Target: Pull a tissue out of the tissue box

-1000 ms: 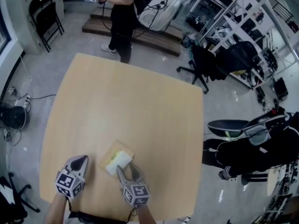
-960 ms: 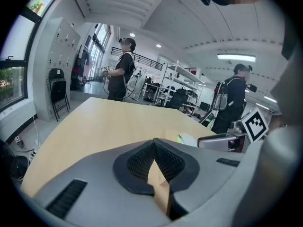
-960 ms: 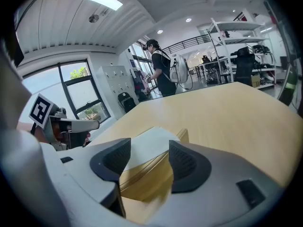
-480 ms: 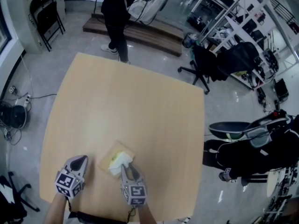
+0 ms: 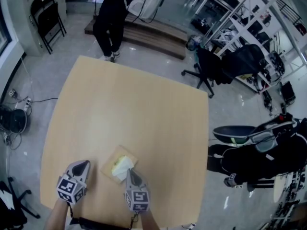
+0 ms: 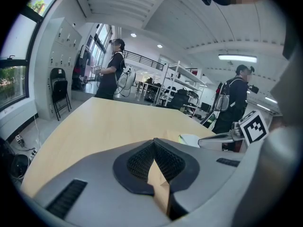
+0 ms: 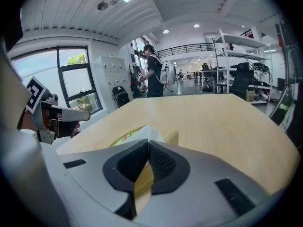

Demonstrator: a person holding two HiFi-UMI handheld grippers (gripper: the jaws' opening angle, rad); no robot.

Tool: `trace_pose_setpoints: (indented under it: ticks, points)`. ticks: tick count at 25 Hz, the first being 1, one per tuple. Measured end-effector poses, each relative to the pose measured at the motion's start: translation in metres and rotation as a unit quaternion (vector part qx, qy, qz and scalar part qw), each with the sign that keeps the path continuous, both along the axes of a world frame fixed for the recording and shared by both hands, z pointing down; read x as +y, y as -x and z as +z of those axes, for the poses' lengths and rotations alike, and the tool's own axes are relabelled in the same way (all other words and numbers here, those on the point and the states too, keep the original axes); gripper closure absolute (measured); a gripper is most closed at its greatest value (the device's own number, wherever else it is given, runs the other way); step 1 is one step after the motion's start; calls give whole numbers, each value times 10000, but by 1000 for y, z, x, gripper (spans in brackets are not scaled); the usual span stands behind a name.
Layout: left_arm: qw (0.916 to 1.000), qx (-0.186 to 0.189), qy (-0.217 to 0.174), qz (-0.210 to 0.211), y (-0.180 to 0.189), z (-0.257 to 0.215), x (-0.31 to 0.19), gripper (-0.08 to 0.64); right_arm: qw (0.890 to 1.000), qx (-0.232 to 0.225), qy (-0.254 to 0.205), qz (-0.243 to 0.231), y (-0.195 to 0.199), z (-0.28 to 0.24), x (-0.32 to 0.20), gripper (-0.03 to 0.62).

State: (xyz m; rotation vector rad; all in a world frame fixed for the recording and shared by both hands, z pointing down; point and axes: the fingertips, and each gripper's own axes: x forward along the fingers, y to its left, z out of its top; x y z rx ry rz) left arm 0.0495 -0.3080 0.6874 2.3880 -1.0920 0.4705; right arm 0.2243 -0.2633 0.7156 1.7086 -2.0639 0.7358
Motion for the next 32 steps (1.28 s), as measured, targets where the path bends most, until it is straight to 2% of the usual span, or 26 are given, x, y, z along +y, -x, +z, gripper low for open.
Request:
trace_pose_setpoints:
  ticks: [11,32]
  points:
    - [9999,31,-128,-8,6,-11,-1,552,10000,-30,-54,-13,5,-11,-2,589]
    - [9978,194,-617,-143,12,-50,7,552,9977,127,-649,-162,11,-56,-2,589]
